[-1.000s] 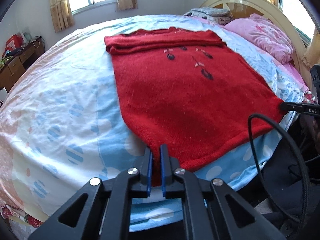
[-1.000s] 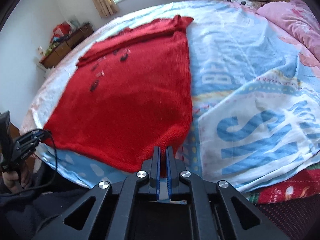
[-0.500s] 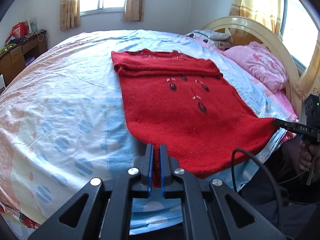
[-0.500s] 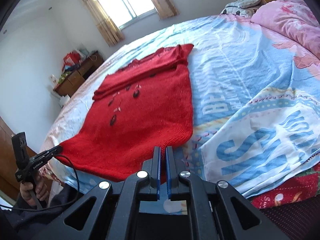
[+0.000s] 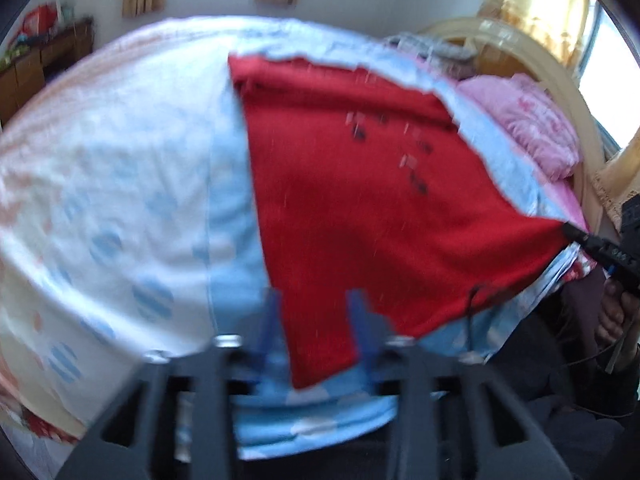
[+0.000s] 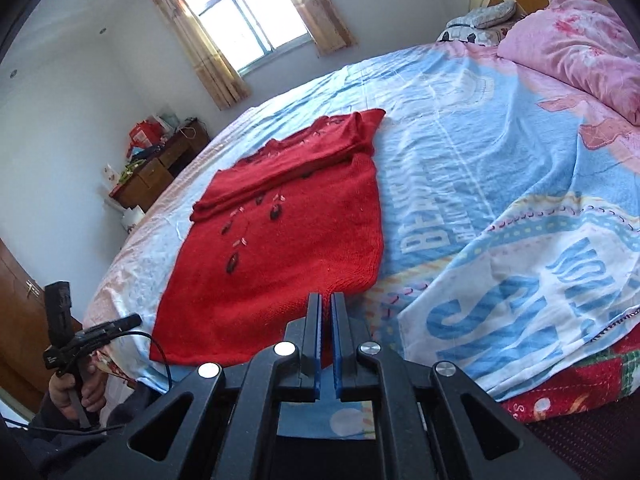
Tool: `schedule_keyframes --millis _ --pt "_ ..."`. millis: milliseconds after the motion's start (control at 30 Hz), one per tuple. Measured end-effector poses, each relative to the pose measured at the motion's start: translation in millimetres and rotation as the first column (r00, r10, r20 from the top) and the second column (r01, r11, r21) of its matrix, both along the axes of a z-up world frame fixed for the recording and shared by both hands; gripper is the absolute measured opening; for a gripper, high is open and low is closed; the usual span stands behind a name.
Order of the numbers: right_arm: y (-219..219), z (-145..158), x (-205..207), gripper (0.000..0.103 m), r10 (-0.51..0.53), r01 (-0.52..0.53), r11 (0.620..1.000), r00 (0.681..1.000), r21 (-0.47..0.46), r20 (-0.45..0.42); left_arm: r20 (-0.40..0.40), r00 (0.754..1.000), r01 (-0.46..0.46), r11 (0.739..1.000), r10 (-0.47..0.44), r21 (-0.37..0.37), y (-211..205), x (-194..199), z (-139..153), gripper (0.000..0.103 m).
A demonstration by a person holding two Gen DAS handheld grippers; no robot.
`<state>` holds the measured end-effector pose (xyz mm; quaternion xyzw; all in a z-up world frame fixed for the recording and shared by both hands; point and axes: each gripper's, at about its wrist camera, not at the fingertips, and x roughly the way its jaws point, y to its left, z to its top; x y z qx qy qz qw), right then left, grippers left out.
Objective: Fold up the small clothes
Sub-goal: 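Lift the hem with both tools and fold it up toward the collar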
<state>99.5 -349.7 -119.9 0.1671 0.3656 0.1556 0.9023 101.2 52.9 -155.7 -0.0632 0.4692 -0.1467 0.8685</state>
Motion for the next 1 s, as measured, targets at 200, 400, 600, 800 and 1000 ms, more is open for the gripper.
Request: schedule_keyframes --millis 200,400,600,800,1000 --pt "2.0 2.4 -3.5 0.003 0.017 -0.017 1.0 1.0 -0.011 0.017 -0.053 0.998 0.028 0.999 -0.027 0.02 -13.8 -3.1 -19.9 0.048" --pt "4.1 -1.4 -2.1 0.003 0.024 -0.024 1.0 1.0 -0.017 0.003 -0.036 0.999 0.039 0.995 -0.036 0.087 -18.4 -6.3 -25.4 0.012" --pt "-0.2 -1.3 -1.9 0.003 -0.001 0.001 1.0 1.0 -0.017 0.002 0.053 0.997 0.053 0.995 -0.058 0.088 -15.6 -11.9 -2.7 0.007" --pt "-5.3 8.2 2.3 0.003 -0.029 0.029 1.0 0.999 -0.01 0.031 0.148 0.989 0.026 0.999 -0.02 -0.041 7.3 -4.3 43.4 0.007" --pt "-6.6 28.3 17.8 0.003 -0.048 0.049 0.999 0.996 -0.004 0.077 0.181 0.983 -0.011 0.993 0.033 -0.121 17.1 26.7 60.5 0.007"
